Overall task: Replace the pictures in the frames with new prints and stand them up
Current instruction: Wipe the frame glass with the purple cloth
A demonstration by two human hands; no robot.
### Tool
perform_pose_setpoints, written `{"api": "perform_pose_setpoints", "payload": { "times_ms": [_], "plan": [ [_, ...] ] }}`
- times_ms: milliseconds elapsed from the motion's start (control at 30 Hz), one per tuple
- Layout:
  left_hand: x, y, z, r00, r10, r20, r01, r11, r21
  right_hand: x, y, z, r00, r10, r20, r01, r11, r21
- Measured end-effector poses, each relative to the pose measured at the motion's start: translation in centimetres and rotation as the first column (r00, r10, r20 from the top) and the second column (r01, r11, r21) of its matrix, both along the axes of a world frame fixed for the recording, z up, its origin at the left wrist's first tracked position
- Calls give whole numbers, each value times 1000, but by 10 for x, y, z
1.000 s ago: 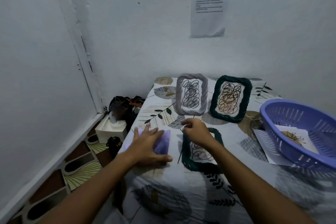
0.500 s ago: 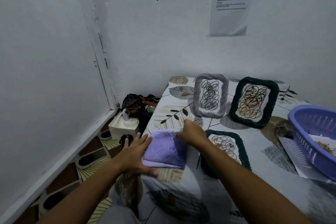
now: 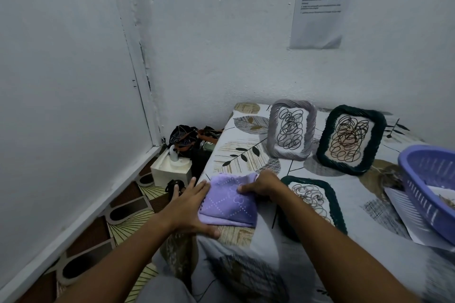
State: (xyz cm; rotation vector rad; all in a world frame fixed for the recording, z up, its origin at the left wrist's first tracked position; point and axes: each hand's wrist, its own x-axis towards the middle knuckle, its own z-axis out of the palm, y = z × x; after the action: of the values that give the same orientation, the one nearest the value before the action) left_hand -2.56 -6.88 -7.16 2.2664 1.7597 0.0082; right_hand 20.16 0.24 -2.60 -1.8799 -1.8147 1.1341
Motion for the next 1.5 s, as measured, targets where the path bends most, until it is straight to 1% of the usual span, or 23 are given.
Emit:
{"api": "perform_pose_setpoints", "payload": {
  "times_ms": [133, 233, 267, 300, 367, 433, 500, 600, 700, 767, 800, 833, 867, 900, 933, 967, 1000, 1067, 1100, 1167, 1267, 1400, 1500],
  "plan": [
    [1, -1, 1, 1000, 6, 13, -6, 1000, 2, -9, 1, -1, 986, -30, -161, 20, 998, -66],
    [1, -3, 2, 1000, 15, 24, -15, 1000, 0, -12, -3, 3, 922, -109, -370, 46, 983, -176],
    [1, -3, 3, 999, 18, 27, -18, 1000, 0, -12, -6, 4, 872, -157, -464, 47, 970, -239],
    [1, -3, 3, 999, 21, 29, -21, 1000, 2, -12, -10, 6, 795, -212, -569, 32, 950, -310],
    [1, -2, 2, 999, 18, 32, -19, 1000, 4, -8, -17, 9, 589, -326, -740, -29, 906, -422],
    [2, -1, 5, 999, 14, 39, -14, 1000, -2, 1, -21, 13, 380, -407, -830, -63, 884, -463],
    [6, 0, 10, 997, 19, 70, -20, 1000, 7, 15, -24, 16, 223, -444, -868, -44, 885, -464],
    [23, 6, 21, 990, -8, 141, 0, 999, 54, 51, -25, 25, 98, -455, -885, 58, 890, -452],
    [52, 14, 27, 983, -73, 168, 61, 995, 75, 94, -31, 42, 46, -419, -907, 226, 889, -399],
    [76, 18, 27, 977, -112, 184, 99, 992, 77, 127, -33, 56, 65, -385, -921, 405, 854, -328],
    [86, 20, 26, 974, -127, 187, 114, 990, 79, 141, -34, 62, 99, -352, -931, 488, 832, -263],
    [98, 21, 25, 973, -143, 178, 130, 988, 84, 156, -32, 66, 179, -322, -930, 573, 802, -168],
    [108, 22, 23, 974, -159, 163, 146, 986, 86, 168, -29, 68, 328, -315, -890, 643, 765, -34],
    [118, 23, 22, 974, -173, 148, 163, 983, 82, 178, -26, 68, 495, -333, -803, 672, 732, 111],
    [127, 22, 21, 972, -188, 141, 179, 981, 72, 183, -24, 67, 636, -341, -692, 652, 718, 245],
    [134, 22, 20, 969, -203, 139, 197, 979, 59, 184, -22, 63, 736, -332, -589, 600, 724, 341],
    [140, 21, 19, 966, -220, 133, 216, 975, 49, 183, -20, 56, 809, -307, -502, 531, 749, 397],
    [148, 20, 16, 962, -247, 116, 244, 969, 39, 173, -16, 38, 911, -255, -325, 381, 821, 425],
    [150, 20, 13, 961, -252, 110, 249, 968, 37, 168, -15, 28, 942, -222, -251, 312, 856, 413],
    [151, 19, 7, 962, -250, 112, 247, 968, 37, 156, -11, 9, 965, -154, -212, 227, 894, 386],
    [150, 16, 3, 963, -231, 141, 225, 973, 55, 141, -8, -8, 981, -94, -171, 161, 887, 434],
    [152, 14, 4, 967, -188, 169, 179, 981, 70, 139, -8, -17, 971, -190, -144, 236, 850, 471],
    [154, 16, 3, 969, -177, 171, 165, 983, 81, 144, -8, -21, 971, -200, -135, 241, 834, 496]
  ]
}}
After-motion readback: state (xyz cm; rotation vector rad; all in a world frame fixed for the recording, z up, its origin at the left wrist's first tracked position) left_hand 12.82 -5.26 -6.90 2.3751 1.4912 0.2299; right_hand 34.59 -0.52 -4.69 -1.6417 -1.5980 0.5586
